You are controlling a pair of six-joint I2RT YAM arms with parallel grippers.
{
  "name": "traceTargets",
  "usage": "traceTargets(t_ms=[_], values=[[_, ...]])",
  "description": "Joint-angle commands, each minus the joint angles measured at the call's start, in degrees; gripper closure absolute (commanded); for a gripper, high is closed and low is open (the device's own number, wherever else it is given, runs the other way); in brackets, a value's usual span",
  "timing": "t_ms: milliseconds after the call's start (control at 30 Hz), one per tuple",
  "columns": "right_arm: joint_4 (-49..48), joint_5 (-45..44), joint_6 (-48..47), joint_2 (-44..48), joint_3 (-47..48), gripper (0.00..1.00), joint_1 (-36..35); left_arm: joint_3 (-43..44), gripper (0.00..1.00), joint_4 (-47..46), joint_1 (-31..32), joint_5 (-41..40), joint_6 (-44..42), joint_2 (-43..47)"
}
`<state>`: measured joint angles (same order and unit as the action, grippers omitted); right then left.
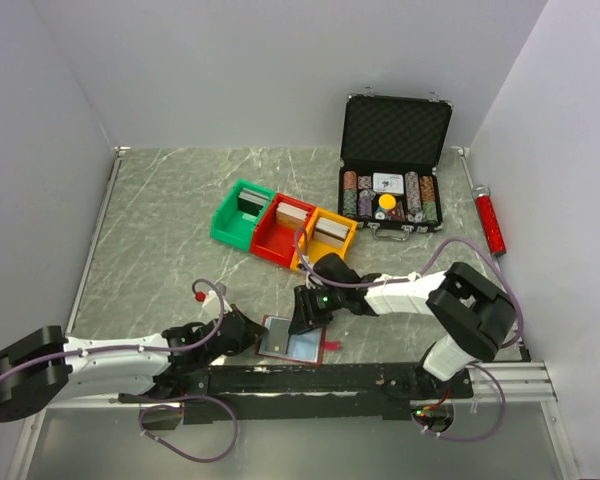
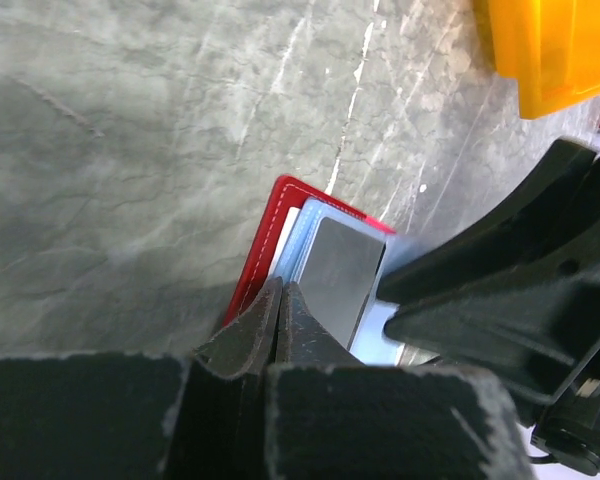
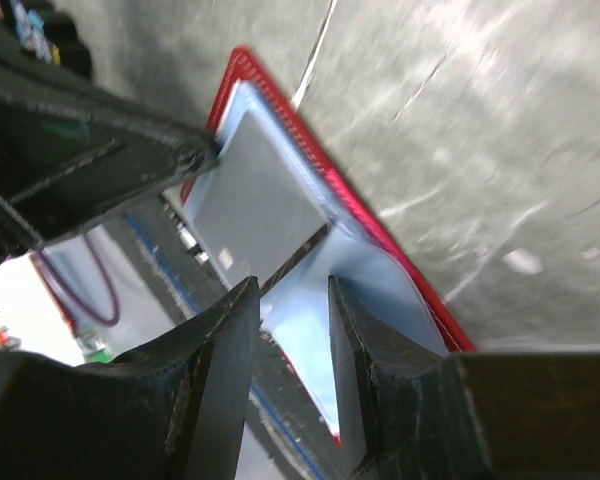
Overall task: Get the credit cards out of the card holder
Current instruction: Remove the credit card from the card holder.
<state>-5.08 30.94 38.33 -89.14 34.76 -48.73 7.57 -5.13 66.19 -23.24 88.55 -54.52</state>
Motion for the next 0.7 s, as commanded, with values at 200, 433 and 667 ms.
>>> traceTargets(t_ms=[200, 433, 667], values=[[10.7, -9.2, -9.7, -3.3, 7.6, 0.58, 2.9, -1.2, 0.99, 13.7, 0.3, -2.8, -0.3, 3.7], [16.8, -14.8, -13.0, 4.0, 9.4, 0.57, 2.8, -0.6, 0.99, 13.8, 0.3, -2.9, -1.7, 5.4], [18.2, -12.2, -15.1, 14.3, 7.9, 0.57, -4.7, -1.1, 0.99, 14.4, 0.3, -3.2, -1.2, 6.9]])
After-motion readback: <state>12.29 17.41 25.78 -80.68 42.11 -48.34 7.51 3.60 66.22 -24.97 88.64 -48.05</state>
